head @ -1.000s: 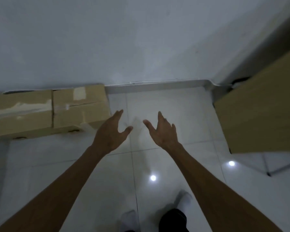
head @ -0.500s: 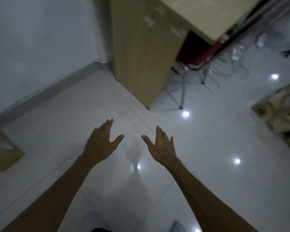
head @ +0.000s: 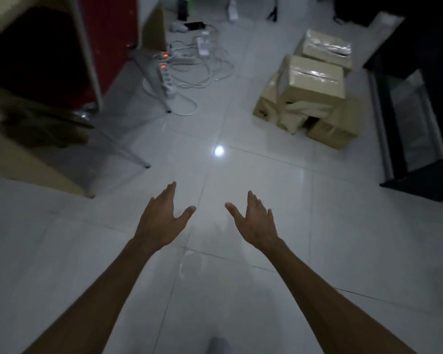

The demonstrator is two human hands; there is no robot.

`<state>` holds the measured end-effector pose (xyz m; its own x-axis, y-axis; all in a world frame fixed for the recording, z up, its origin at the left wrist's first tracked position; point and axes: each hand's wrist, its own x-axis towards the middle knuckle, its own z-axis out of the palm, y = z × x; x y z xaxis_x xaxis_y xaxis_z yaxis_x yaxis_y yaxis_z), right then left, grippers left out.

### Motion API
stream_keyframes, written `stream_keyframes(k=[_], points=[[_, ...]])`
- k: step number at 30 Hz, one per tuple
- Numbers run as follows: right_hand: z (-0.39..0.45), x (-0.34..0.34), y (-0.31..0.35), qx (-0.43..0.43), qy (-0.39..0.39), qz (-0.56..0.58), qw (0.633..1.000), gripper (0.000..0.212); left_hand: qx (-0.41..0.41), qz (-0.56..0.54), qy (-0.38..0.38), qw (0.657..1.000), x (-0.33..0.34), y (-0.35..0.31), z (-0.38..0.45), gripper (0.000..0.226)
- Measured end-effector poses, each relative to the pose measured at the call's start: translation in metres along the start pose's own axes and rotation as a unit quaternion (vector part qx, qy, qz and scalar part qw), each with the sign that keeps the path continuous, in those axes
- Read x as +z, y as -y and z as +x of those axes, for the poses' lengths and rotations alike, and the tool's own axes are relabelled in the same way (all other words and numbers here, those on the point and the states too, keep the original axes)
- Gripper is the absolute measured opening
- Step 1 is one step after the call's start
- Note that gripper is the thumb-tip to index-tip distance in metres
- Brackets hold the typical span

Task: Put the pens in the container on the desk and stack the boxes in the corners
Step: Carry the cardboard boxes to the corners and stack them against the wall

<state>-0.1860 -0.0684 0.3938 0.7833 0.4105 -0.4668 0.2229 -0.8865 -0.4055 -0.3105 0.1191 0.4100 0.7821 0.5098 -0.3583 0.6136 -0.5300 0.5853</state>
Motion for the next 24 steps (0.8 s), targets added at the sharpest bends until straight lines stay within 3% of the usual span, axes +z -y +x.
stream_keyframes(k=[9, 20, 24], points=[[0.077, -0.14, -0.138, 0.104, -0.093, 0.063, 0.988, 0.093, 0.087, 0.009, 0.065, 0.994, 0.082, -0.193, 0.108, 0.091], [0.234, -0.25, -0.2, 0.167, -0.135, 0.127, 0.968, 0.091, 0.185, 0.072, 0.103, 0.975, 0.12, -0.338, 0.295, 0.087], [0.297, -0.282, -0.215, 0.173, -0.13, 0.144, 0.966, 0.09, 0.181, 0.093, 0.114, 0.972, 0.125, -0.372, 0.371, 0.087]])
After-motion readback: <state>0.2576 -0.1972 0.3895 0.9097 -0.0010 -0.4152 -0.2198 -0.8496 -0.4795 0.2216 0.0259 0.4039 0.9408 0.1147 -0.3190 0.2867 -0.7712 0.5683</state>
